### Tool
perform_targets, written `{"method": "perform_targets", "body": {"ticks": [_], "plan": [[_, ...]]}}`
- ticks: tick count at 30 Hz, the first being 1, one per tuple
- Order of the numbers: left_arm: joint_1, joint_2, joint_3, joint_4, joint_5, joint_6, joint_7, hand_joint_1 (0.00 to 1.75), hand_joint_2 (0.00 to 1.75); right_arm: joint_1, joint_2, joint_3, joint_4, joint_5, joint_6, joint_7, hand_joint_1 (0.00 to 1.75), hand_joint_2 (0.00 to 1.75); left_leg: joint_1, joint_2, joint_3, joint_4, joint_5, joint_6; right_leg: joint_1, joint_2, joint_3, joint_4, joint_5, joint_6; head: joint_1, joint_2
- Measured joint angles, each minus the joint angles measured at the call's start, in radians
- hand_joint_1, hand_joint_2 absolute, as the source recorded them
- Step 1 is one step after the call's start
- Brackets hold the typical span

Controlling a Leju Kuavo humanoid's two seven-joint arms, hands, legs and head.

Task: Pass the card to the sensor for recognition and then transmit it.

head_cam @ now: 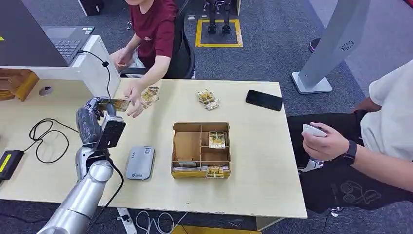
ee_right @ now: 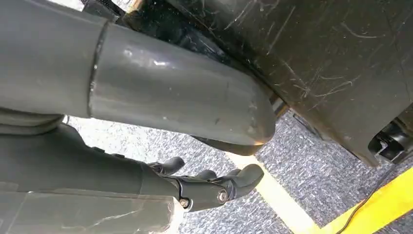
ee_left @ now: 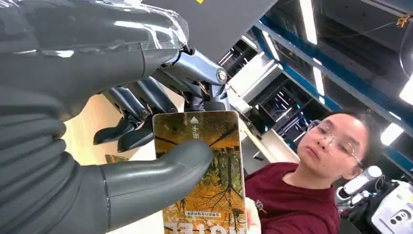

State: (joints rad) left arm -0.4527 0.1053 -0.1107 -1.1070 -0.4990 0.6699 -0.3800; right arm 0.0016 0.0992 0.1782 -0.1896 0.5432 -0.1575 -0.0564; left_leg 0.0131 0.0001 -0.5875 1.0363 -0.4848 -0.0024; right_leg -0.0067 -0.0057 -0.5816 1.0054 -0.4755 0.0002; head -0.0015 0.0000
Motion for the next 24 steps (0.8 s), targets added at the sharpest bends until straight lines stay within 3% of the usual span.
{"method": "perform_targets", "body": {"ticks": [13, 14, 21, 24], "plan": [[-0.004, -0.003, 0.005, 0.010, 0.001, -0.002, -0.015, 1.75, 1.75, 0.001, 0.000, 0.001, 0.000, -0.010, 0.000, -0.004, 0.00, 0.00, 0.000, 0.000, 0.000, 0.000, 0.000, 0.000, 0.000, 0.000, 0.000, 0.000, 0.000, 0.000, 0.000, 0.000], [-0.004, -0.003, 0.005, 0.010, 0.003, -0.002, -0.018, 0.00, 1.75, 0.001, 0.000, 0.001, 0.000, -0.010, 0.000, -0.004, 0.00, 0.00, 0.000, 0.000, 0.000, 0.000, 0.000, 0.000, 0.000, 0.000, 0.000, 0.000, 0.000, 0.000, 0.000, 0.000], [-0.004, -0.003, 0.005, 0.012, 0.050, -0.011, 0.001, 0.00, 1.75, 0.002, 0.000, 0.005, 0.000, -0.015, -0.006, -0.005, 0.00, 0.00, 0.000, 0.000, 0.000, 0.000, 0.000, 0.000, 0.000, 0.000, 0.000, 0.000, 0.000, 0.000, 0.000, 0.000], [0.001, -0.003, 0.005, 0.007, 0.106, -0.070, 0.023, 0.00, 1.75, 0.005, 0.000, 0.005, 0.000, -0.023, -0.015, -0.004, 0.00, 0.00, 0.000, 0.000, 0.000, 0.000, 0.000, 0.000, 0.000, 0.000, 0.000, 0.000, 0.000, 0.000, 0.000, 0.000]]}}
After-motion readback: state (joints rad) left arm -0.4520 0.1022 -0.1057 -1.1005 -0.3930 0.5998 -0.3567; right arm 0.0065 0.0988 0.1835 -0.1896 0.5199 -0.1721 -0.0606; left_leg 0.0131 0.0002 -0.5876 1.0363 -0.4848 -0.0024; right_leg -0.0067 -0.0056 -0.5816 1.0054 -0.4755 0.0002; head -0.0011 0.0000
